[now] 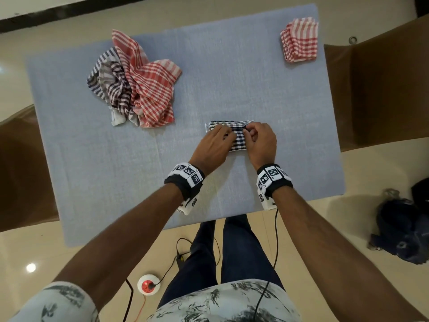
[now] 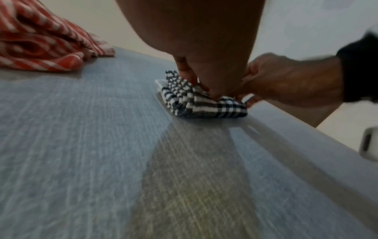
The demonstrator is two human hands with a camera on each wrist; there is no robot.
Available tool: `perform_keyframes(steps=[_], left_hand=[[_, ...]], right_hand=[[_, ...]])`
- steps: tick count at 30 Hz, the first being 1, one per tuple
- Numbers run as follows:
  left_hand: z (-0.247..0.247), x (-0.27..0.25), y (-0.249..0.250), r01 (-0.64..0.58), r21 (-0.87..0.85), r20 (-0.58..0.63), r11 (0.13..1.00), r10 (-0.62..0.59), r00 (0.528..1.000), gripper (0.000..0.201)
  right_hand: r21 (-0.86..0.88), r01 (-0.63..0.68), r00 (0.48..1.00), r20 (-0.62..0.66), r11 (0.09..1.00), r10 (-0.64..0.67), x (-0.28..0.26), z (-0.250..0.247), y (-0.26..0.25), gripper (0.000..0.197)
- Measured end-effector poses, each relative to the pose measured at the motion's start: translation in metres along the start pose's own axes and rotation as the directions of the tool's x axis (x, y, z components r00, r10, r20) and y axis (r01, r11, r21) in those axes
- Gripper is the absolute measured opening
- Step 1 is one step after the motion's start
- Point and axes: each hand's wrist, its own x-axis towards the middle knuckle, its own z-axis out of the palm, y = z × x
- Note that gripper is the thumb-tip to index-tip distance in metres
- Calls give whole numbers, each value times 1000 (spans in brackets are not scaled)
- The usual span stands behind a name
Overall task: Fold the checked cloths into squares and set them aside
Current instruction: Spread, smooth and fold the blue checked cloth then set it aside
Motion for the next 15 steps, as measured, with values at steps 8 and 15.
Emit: perform_keyframes(steps=[8, 15], left_hand=[[16, -17, -2, 63, 124, 44, 990, -69, 997, 55], [12, -26, -13, 114, 158, 106, 981, -132, 986, 63]], right_hand=[[-134, 354, 903, 305, 926, -302, -25, 17, -15, 53], [-396, 450, 850, 463, 800, -250, -27, 17, 11, 81]])
